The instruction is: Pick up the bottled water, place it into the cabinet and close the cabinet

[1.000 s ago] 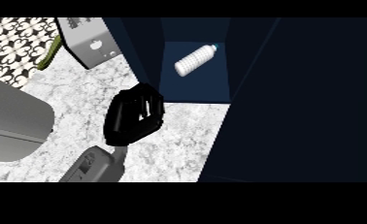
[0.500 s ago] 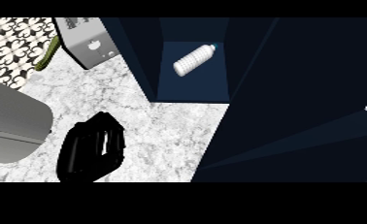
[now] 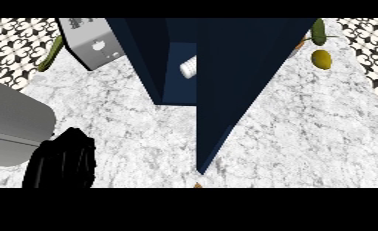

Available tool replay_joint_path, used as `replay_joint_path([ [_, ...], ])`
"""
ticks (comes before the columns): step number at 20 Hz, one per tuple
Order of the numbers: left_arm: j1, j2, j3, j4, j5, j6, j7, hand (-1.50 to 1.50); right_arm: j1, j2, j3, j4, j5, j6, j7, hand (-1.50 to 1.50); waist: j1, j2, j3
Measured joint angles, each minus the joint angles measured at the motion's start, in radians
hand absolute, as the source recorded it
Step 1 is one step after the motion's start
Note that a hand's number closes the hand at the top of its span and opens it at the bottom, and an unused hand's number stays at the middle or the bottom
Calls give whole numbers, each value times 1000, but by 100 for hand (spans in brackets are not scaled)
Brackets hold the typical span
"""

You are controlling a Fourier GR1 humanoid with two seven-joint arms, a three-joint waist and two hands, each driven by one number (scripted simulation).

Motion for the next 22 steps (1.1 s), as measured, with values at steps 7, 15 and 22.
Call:
replay_joint_path([
  [7,80,39,47,-23,22,-66,-36,150,-134,-19,-26,43,-11,-128,37,150,17,4,-1],
  [15,154,100,123,-46,73,-156,-43,150,-386,144,-240,399,-171,-209,-10,150,25,10,1],
  [22,205,125,185,-50,100,-224,-53,150,-525,176,-469,731,-406,-61,-152,150,15,11,2],
])
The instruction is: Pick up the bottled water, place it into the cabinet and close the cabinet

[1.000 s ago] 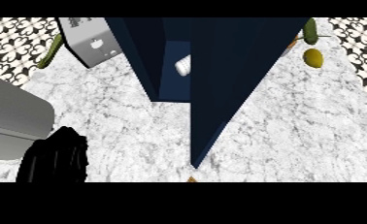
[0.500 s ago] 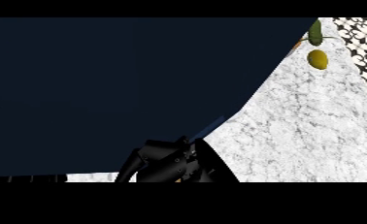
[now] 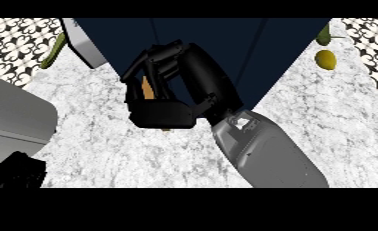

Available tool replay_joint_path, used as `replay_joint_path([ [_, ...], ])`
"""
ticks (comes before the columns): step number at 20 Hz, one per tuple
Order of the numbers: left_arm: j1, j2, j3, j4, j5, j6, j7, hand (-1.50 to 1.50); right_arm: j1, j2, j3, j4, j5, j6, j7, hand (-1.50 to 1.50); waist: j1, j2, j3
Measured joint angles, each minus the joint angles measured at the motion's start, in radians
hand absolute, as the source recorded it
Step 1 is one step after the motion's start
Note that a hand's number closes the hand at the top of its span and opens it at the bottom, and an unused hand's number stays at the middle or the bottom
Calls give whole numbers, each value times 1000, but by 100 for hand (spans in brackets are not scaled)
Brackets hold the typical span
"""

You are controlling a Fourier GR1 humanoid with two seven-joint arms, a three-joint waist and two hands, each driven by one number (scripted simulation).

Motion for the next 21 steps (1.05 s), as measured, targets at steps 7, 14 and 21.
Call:
replay_joint_path([
  [7,12,2,40,28,7,-53,-4,150,-96,8,-133,298,-93,195,-185,150,-3,-20,-1],
  [14,4,10,47,16,3,-67,12,150,-131,-10,-152,412,-136,345,-314,150,17,-36,-11],
  [21,-22,0,43,7,-7,-54,25,150,-160,-24,-161,479,-141,430,-391,150,23,-37,-18],
])
